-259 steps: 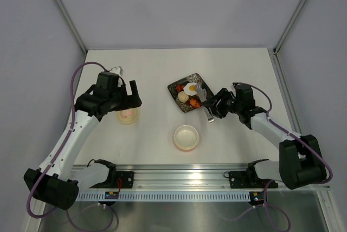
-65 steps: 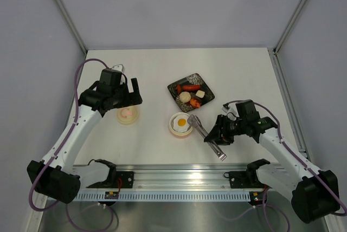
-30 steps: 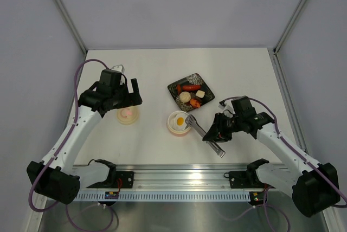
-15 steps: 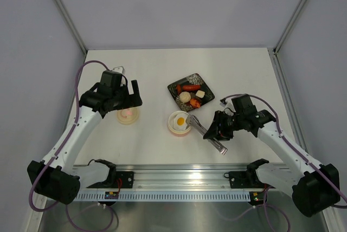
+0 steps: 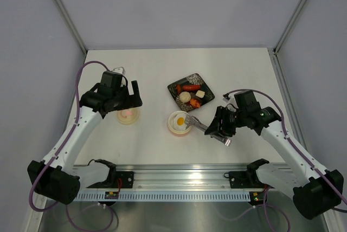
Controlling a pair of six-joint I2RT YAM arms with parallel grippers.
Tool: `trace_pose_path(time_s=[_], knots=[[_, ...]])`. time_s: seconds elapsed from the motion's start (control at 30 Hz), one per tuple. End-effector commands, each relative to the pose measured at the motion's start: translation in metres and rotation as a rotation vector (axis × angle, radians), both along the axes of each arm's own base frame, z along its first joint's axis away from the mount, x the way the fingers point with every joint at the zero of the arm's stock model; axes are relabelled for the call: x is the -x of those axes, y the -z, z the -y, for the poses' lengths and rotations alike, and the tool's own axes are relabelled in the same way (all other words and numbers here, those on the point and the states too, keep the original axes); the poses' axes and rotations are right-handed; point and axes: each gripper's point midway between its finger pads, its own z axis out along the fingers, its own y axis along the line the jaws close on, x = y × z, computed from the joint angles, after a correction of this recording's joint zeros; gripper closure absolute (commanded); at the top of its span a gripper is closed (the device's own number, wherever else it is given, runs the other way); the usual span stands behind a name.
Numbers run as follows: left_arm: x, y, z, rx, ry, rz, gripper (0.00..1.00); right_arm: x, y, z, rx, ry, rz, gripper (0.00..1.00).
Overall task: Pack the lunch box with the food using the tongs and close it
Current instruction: Place the fake food in the packing box.
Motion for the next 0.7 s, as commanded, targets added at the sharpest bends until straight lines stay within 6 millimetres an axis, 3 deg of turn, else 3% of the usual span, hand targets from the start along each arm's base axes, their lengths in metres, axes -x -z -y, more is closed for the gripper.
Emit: trace_pose_path(time_s=[0.0,0.13,0.17,0.2,0.4,0.67], knots=[[-0.006,-0.012,0.002,0.018,-0.002,0.064,0.01,-0.007,-0.031,-0.002,-0.018,-0.002,0.094,0.54],[-0.006,-0.013,0.002,0.019,0.0,0.067,0.01,-0.011,-0.04,-0.005,-0.036,-0.005,0.113,0.8],[-0.006,-0.013,0.002,0.021,-0.001,0.068,0.01,-0.012,-0.041,-0.007,-0.042,-0.007,0.109,0.93],[-0.005,-0.012,0.002,0.02,-0.001,0.067,0.01,-0.014,-0.041,-0.008,-0.047,-0.008,0.11,0.99],[-0.004,-0.013,-0.001,0.013,-0.008,0.071,0.01,-0.016,-0.036,-0.015,-0.044,-0.023,0.105,1.0],[-0.004,-0.012,0.0,0.014,-0.006,0.066,0.01,-0.017,-0.009,-0.012,0.019,-0.003,0.042,1.0]])
